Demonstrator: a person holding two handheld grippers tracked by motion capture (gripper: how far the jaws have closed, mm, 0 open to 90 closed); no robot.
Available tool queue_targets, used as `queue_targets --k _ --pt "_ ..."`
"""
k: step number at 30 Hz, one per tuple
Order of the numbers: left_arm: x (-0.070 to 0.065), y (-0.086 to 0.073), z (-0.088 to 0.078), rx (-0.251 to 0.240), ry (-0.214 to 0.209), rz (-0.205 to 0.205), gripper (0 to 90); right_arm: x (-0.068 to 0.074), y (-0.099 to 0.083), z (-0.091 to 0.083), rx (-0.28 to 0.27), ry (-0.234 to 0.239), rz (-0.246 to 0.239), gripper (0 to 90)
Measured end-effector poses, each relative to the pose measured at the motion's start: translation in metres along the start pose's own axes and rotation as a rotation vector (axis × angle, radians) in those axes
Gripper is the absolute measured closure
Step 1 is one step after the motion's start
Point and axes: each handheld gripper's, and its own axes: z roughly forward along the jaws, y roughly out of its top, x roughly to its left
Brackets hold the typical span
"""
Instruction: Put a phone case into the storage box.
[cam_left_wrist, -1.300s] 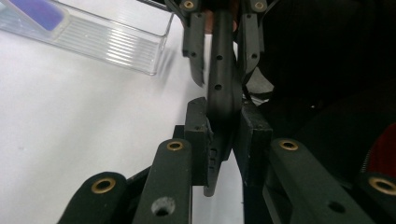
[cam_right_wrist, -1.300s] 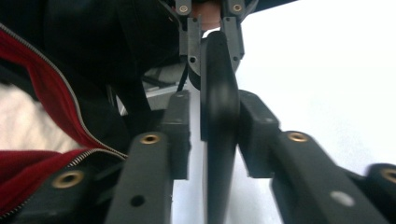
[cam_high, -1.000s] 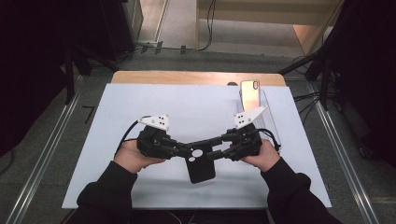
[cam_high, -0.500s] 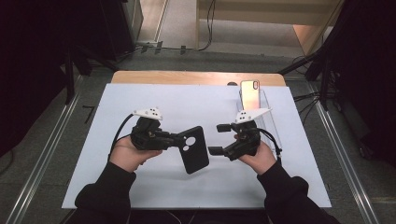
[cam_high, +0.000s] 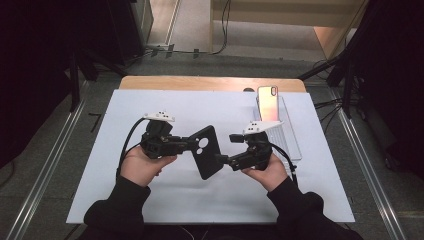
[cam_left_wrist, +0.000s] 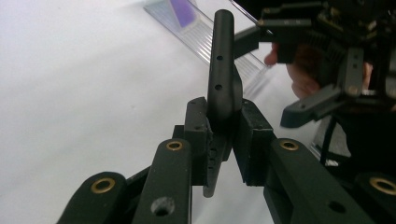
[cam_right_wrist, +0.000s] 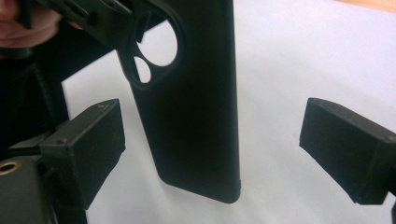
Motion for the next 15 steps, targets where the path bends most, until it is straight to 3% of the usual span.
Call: queue_targets --k 3,10,15 --pt "-0.002 0.001 0.003 0.009 0.041 -0.012 77.3 0.002 0.0 0.001 -0.014 0.013 0.011 5.1" --pt "-0.007 0.004 0.014 0.032 0.086 -0.038 77.4 0.009 -0.001 0.005 -0.028 -0.064 0.001 5.1" --pt "-0.011 0.005 0.02 0.039 0.089 -0.048 77.4 0.012 -0.003 0.011 -0.038 -0.112 0.03 5.1"
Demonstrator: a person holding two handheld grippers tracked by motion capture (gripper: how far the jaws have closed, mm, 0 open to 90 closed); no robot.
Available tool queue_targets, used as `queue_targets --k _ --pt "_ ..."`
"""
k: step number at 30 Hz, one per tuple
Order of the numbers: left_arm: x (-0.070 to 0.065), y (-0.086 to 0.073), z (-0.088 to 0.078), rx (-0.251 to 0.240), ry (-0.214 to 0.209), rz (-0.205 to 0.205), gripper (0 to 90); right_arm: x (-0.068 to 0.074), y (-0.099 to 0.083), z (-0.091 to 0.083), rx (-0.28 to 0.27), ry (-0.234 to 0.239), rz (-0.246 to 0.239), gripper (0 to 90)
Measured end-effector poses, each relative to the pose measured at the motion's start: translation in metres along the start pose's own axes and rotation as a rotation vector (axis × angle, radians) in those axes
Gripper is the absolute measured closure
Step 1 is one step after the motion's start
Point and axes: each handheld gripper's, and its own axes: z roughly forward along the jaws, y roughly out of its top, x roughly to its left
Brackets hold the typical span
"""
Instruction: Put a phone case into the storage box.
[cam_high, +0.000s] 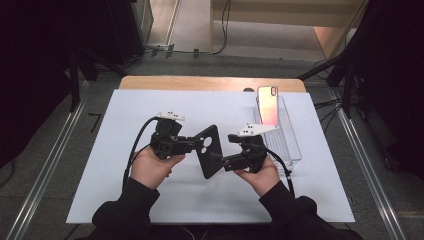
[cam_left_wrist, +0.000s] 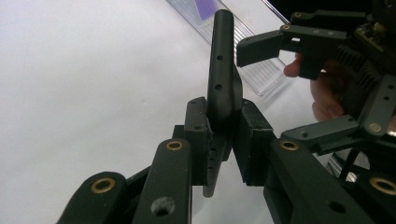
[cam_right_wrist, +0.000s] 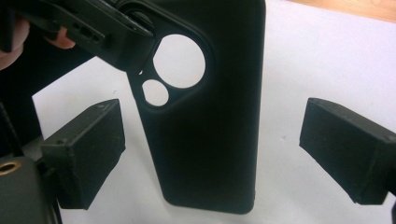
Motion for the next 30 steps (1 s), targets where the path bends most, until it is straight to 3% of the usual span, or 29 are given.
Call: queue_targets --k 8,19,30 --pt "-0.003 0.0 0.002 -0.001 -0.006 -0.01 77.4 0.005 -0.002 0.01 0.001 -0.004 0.015 5.1" --pt "-0.006 0.0 0.004 -0.024 -0.014 -0.035 77.4 0.012 -0.002 0.026 -0.012 -0.061 0.031 5.1" --pt "-0.01 0.0 0.009 -0.021 -0.008 -0.019 77.2 0.014 -0.003 0.031 -0.023 -0.091 0.032 8.6"
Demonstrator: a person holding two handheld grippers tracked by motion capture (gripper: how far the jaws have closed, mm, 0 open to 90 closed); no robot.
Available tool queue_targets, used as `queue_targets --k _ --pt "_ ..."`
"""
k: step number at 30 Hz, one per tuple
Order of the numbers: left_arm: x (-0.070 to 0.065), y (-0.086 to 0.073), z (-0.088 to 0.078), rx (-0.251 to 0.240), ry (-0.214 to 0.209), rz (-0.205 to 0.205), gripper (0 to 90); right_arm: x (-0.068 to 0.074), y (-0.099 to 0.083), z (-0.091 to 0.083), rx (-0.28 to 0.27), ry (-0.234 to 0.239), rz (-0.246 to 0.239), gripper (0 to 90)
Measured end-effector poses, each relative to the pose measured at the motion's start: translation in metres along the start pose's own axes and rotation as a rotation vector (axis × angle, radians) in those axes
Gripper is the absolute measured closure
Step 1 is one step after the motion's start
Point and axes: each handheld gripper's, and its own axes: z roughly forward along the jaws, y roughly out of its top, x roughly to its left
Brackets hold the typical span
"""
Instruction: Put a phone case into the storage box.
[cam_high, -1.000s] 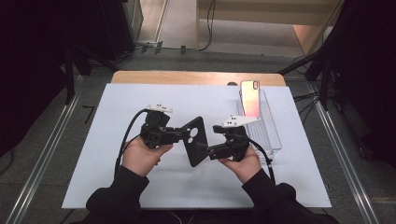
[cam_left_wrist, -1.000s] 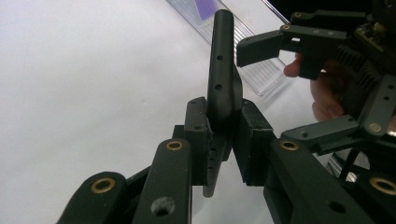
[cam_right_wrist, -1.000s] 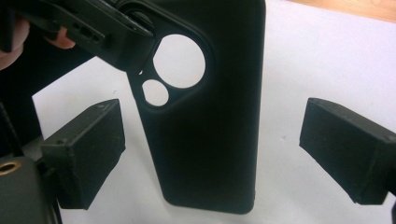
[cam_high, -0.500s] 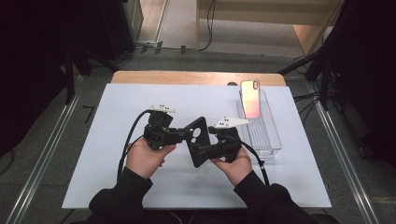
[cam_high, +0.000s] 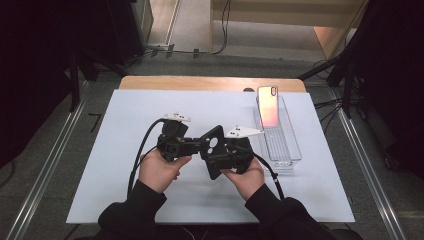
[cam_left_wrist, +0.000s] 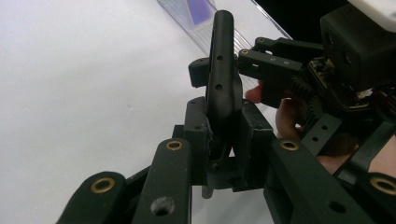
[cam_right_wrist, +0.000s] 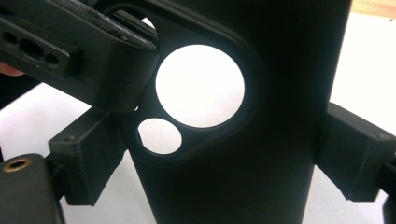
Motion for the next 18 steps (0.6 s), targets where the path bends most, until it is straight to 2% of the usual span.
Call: queue_targets --k 7,9,11,13,18 --pt "-0.001 0.002 -0.005 -0.018 -0.007 0.01 75.6 0.002 0.002 -0.004 -0.007 0.002 -0.024 11.4" --pt "-0.002 0.003 -0.009 -0.021 0.013 0.022 66.1 0.002 0.003 -0.004 -0.006 0.002 -0.027 11.4" --pt "-0.002 0.005 -0.014 -0.027 0.008 0.018 57.8 -0.001 0.003 -0.005 0.002 0.008 -0.026 11.4" --pt "-0.002 0.006 -0.019 -0.04 0.005 0.018 52.5 -0.005 0.002 -0.006 0.008 -0.006 -0.023 11.5" --pt "0.003 0.007 -0.03 -0.068 -0.045 0.022 43.3 -0.017 0.004 -0.01 0.006 0.001 0.001 11.6"
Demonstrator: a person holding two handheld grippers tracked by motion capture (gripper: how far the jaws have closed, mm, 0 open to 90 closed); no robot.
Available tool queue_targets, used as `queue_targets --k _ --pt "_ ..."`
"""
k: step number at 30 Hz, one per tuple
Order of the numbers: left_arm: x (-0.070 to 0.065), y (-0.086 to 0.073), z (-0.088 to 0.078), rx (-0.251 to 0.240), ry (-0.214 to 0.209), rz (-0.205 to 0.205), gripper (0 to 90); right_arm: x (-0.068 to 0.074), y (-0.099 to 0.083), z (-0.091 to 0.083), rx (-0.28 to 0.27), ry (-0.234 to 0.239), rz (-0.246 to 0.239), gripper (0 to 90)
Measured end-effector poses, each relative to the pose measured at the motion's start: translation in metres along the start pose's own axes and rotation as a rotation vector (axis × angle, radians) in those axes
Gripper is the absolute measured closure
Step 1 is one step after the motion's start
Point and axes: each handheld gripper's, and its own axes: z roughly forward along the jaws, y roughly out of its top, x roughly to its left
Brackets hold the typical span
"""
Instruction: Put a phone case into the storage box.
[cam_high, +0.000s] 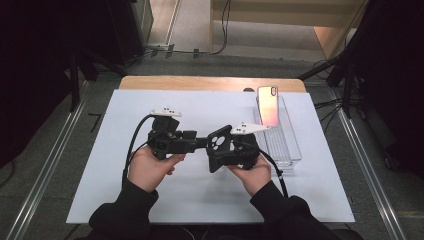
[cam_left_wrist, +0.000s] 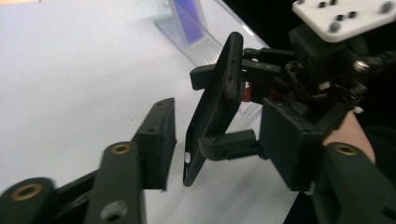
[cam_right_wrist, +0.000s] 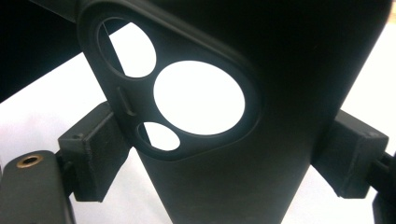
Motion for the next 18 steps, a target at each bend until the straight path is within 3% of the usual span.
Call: queue_targets --k 2,5,7,10,12,18 --pt "0.001 -0.001 -0.003 -0.013 -0.016 0.027 39.5 -0.004 0.002 -0.003 0.0 0.0 0.007 11.8" --pt "0.002 -0.004 -0.006 -0.015 -0.001 0.076 37.8 -0.01 0.004 -0.009 -0.01 0.004 0.006 12.2" --pt "0.002 -0.007 -0.006 -0.011 0.017 0.136 37.6 -0.014 0.007 -0.013 -0.017 0.012 0.012 12.4" --pt "0.005 -0.013 -0.004 0.0 0.01 0.186 33.7 -0.019 0.011 -0.02 -0.025 0.013 0.006 12.4" --pt "0.008 -0.018 -0.001 0.027 0.013 0.195 33.7 -0.022 0.014 -0.024 -0.019 0.01 0.007 12.4" --pt "0.02 -0.03 0.003 0.042 -0.048 0.188 33.6 -0.032 0.02 -0.035 0.003 0.052 0.02 12.4"
